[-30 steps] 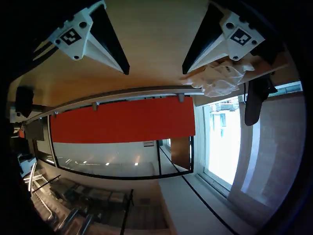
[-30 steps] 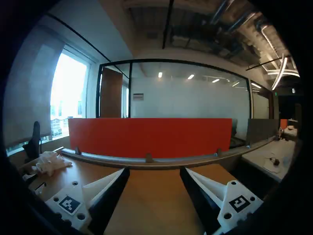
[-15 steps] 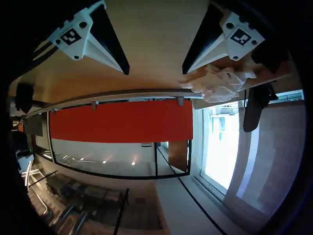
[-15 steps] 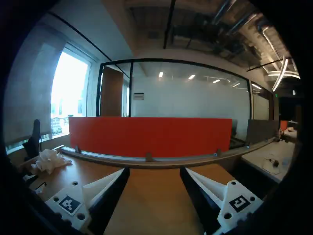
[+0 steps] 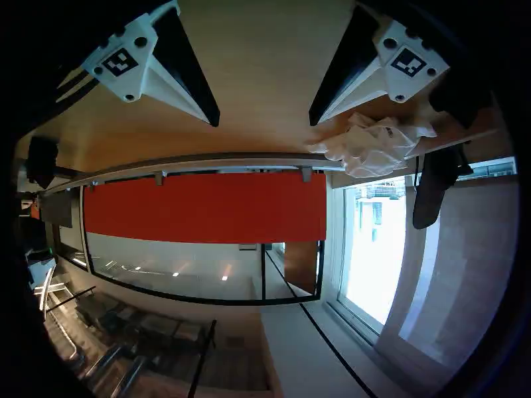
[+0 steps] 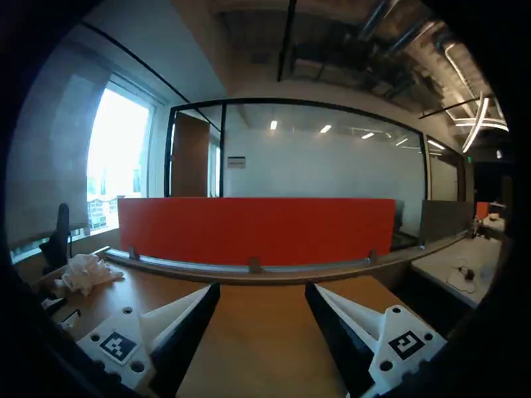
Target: Fold towel
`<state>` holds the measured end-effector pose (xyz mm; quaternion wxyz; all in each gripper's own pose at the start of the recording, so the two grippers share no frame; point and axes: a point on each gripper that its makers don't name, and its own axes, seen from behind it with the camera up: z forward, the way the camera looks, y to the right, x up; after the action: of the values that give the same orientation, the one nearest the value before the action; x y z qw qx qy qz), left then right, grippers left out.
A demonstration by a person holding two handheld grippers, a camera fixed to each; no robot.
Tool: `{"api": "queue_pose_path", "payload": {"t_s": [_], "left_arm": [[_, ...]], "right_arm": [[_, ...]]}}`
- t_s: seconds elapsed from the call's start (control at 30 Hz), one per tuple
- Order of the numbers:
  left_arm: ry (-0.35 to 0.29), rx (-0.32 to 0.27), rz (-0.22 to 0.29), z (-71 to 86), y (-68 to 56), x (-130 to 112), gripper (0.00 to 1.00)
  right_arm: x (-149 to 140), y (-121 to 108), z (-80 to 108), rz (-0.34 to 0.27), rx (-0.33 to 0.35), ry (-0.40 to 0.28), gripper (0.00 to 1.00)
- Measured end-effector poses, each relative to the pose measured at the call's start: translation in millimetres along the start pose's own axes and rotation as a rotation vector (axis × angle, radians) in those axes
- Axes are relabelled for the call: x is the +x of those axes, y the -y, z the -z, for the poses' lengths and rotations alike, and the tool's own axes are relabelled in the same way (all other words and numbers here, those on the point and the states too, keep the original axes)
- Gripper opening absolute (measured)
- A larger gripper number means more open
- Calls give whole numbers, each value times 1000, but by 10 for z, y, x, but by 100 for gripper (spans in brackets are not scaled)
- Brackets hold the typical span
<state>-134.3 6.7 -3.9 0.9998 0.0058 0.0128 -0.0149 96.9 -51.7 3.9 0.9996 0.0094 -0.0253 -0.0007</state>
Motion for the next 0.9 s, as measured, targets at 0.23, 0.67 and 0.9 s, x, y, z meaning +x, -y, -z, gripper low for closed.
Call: {"api": "queue_pose_path", "payload": {"t_s": [0.23, 0.67, 0.9], "left_arm": [[0, 0, 0, -3, 1, -10, 100], [0, 0, 0, -6, -2, -30, 100], [0, 0, 0, -4, -3, -37, 100]], "right_arm": [[37, -63, 8, 3, -6, -12, 99], [207, -347, 83, 22, -59, -64, 99], [170, -497, 138, 1, -74, -113, 99]]}}
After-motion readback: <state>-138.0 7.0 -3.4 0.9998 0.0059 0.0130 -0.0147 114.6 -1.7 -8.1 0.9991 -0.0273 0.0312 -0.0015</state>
